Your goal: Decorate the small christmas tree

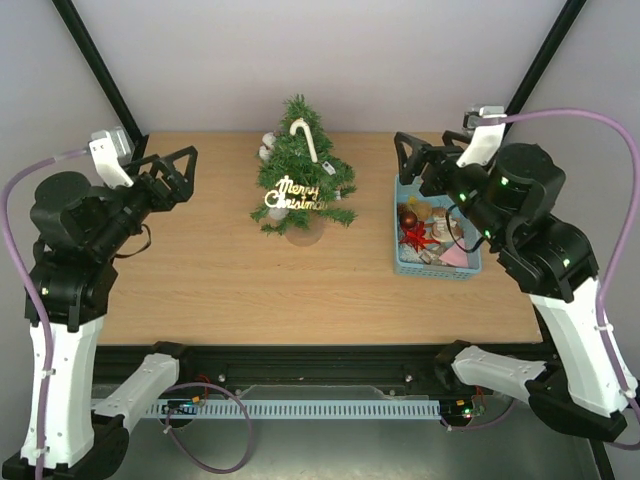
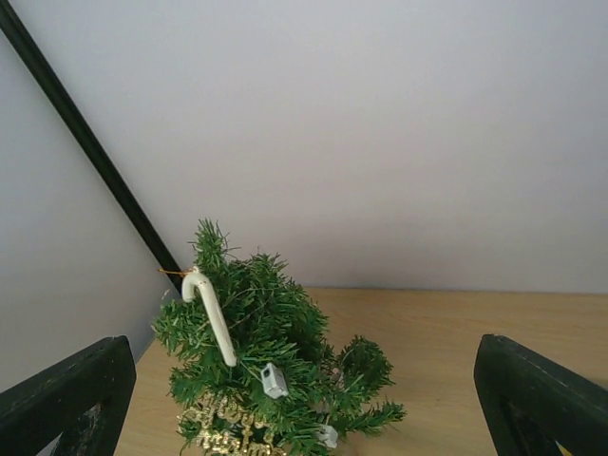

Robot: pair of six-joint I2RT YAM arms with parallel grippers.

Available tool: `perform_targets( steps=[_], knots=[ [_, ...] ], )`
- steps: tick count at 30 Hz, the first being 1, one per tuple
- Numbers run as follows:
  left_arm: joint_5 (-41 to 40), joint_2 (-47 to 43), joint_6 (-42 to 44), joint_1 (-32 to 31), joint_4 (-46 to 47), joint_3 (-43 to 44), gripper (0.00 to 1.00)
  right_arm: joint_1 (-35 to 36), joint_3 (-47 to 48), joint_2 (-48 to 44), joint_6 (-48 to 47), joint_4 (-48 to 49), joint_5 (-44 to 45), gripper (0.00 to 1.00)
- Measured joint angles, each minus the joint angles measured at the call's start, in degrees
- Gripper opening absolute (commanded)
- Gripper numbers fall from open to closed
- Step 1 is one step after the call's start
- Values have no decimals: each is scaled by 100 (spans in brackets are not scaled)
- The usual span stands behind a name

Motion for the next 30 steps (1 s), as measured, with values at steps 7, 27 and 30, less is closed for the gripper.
perform_targets(
  steps=[7,27,30],
  knots=[
    [-9,-140,-96,0,-37,-280,99,0,-267,-227,2,-127,111,99],
    [-101,-501,-688,11,1510,-4389,99,-896,-5090,-717,1233,433,732,99],
    [-472,-592,-581,13,1792,-4450,99,-896,-5772,-1113,1602,439,708,99]
  ],
)
